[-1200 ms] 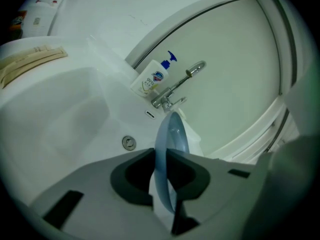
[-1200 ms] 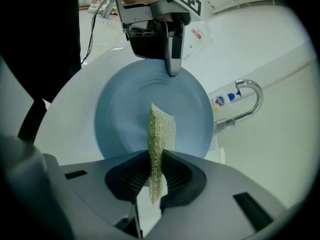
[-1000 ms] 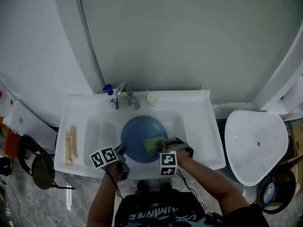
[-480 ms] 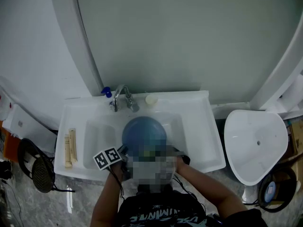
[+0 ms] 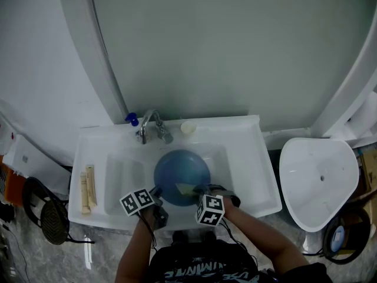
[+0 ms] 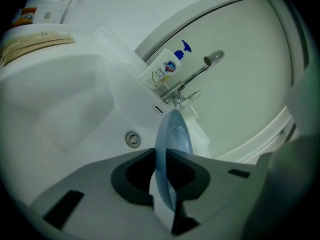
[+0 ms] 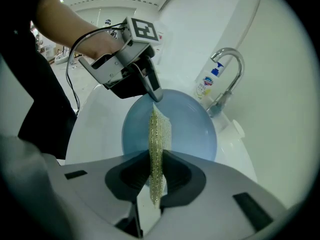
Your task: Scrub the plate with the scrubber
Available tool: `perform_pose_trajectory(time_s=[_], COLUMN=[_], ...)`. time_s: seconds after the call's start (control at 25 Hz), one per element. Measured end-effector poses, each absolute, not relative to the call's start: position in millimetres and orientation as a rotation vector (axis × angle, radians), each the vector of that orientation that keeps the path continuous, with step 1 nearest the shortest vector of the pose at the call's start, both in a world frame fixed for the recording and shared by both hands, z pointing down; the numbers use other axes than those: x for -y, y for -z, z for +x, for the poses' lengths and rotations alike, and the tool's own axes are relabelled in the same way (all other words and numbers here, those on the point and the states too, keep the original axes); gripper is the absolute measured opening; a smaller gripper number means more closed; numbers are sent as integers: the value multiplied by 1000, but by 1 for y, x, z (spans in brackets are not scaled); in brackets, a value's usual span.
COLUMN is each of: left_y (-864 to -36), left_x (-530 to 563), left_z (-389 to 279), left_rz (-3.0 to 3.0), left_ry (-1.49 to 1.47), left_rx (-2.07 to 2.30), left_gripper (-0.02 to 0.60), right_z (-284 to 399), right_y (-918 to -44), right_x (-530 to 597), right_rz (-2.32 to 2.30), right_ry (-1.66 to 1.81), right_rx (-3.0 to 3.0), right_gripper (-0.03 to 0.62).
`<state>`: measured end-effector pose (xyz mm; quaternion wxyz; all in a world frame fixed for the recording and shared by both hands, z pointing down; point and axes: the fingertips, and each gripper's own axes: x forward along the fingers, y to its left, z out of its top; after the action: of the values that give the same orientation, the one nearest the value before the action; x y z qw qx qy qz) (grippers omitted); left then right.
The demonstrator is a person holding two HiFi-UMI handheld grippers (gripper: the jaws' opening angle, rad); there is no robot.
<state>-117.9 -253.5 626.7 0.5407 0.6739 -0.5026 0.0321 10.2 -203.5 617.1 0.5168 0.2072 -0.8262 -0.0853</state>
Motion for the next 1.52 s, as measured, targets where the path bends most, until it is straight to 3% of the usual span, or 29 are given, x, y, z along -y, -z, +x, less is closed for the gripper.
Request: perform_pose_trajectory(time_s=[0.72,1.52], left_y=[-688,-745], left_x=[258,270], left_z=[-91,-78], left_rz=[1569,1590], left_ry=[-298,-523], left_rx=[1064,928], left_gripper=[54,54], right_z=[55,57], right_y=[-629,-647], right_x=[235,250], right_rz=[667,808], right_ry=[28,-131], right_rx=[1934,1914], right_gripper=[71,71])
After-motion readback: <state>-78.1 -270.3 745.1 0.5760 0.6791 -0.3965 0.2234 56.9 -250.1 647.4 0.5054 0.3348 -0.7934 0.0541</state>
